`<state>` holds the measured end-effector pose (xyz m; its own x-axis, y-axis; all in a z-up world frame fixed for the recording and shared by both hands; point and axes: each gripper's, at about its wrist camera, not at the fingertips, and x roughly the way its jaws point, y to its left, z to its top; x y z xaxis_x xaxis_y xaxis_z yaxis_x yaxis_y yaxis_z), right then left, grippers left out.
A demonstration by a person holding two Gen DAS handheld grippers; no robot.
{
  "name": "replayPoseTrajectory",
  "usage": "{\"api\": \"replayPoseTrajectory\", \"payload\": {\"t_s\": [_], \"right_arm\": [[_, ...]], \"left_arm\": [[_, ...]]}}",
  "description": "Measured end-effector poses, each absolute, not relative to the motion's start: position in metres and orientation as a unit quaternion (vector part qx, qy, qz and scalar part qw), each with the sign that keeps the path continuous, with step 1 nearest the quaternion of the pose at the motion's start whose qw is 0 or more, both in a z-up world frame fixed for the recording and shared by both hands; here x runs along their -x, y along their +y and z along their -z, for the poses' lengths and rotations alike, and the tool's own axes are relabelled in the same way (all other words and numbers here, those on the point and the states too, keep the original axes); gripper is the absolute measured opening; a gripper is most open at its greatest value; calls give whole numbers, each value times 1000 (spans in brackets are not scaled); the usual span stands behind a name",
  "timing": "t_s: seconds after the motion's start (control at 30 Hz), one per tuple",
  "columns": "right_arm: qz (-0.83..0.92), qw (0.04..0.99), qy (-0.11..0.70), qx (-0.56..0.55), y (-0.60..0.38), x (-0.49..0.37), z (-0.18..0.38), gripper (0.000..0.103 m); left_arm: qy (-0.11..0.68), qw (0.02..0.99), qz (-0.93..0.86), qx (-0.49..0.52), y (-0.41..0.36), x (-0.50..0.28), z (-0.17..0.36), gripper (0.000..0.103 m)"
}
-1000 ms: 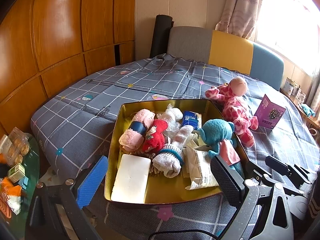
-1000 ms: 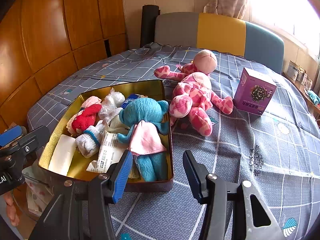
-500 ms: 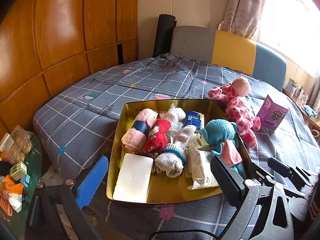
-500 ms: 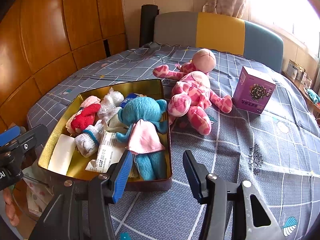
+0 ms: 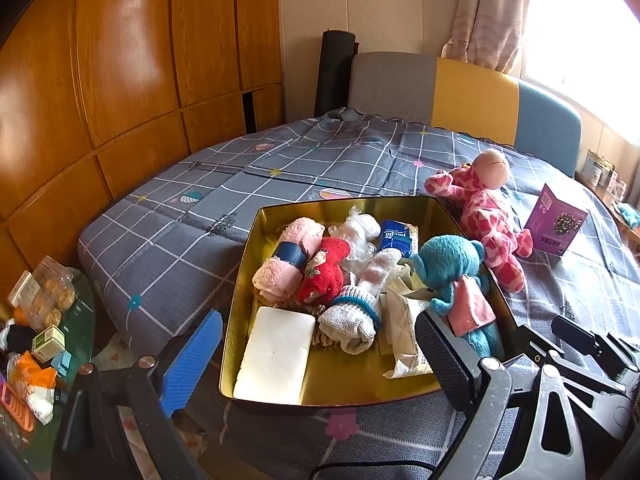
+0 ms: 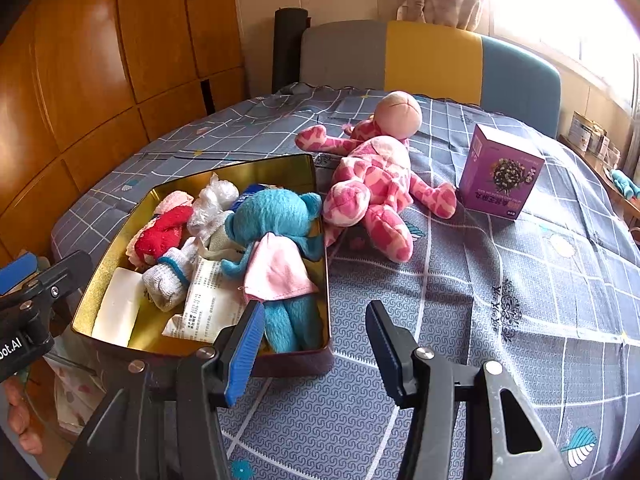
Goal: Organize soft objects
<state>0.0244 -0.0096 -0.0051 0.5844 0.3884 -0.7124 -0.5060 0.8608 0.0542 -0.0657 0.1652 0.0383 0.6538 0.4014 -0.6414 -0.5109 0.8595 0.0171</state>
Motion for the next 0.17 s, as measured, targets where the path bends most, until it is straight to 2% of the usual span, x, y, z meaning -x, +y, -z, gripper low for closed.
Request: {"api": "replayPoseTrajectory", "payload": {"t_s": [0.13,0.17], "right_arm": [[-246,889,380,72,-15,-27,6,53],[-243,889,381,69,-17,-28,6,53]], "left_arm": [[335,905,-247,85,166,65,-38,98],[339,904,-245,87,166,64,-38,102]]}}
